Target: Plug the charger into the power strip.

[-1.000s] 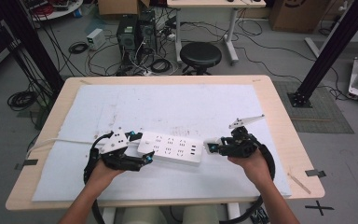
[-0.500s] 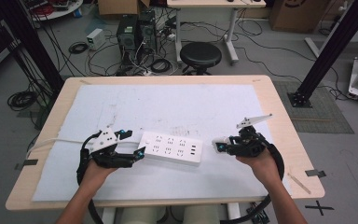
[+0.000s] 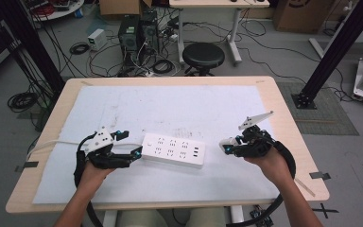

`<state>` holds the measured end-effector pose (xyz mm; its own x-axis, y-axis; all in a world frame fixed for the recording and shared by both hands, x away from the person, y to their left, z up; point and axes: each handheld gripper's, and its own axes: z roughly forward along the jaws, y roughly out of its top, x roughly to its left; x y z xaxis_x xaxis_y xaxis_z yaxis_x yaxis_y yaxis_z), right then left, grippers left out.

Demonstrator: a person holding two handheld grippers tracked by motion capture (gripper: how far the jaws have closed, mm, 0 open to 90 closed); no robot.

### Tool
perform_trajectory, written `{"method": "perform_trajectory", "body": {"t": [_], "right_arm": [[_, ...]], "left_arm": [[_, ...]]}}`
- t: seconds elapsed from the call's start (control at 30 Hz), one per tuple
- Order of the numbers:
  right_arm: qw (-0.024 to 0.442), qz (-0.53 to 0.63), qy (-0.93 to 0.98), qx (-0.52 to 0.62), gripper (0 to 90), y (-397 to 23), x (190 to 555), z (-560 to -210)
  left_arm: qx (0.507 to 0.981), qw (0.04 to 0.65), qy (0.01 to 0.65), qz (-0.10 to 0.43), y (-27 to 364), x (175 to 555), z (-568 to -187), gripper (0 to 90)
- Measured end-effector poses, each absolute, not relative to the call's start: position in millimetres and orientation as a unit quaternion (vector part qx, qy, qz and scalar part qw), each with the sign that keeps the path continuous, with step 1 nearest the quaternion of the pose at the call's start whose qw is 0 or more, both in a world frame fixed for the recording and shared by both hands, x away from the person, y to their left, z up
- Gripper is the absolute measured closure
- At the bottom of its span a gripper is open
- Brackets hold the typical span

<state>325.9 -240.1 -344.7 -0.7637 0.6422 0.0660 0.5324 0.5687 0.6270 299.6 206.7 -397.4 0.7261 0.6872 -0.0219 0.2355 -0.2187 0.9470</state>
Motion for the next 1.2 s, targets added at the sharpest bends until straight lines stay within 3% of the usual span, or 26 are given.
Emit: {"method": "perform_trajectory", "body": {"t": [0.63,1.2], "right_arm": [[0.127,0.250,0.917,0.284,63.1,-223,334,-335],[0.113,0.203,0.941,0.244,63.1,-204,353,-320]], "left_arm": [[0.746,0.545,0.317,0.215,216,295,-400,21.5],[0.742,0.546,0.323,0.217,223,294,-402,21.5]]}}
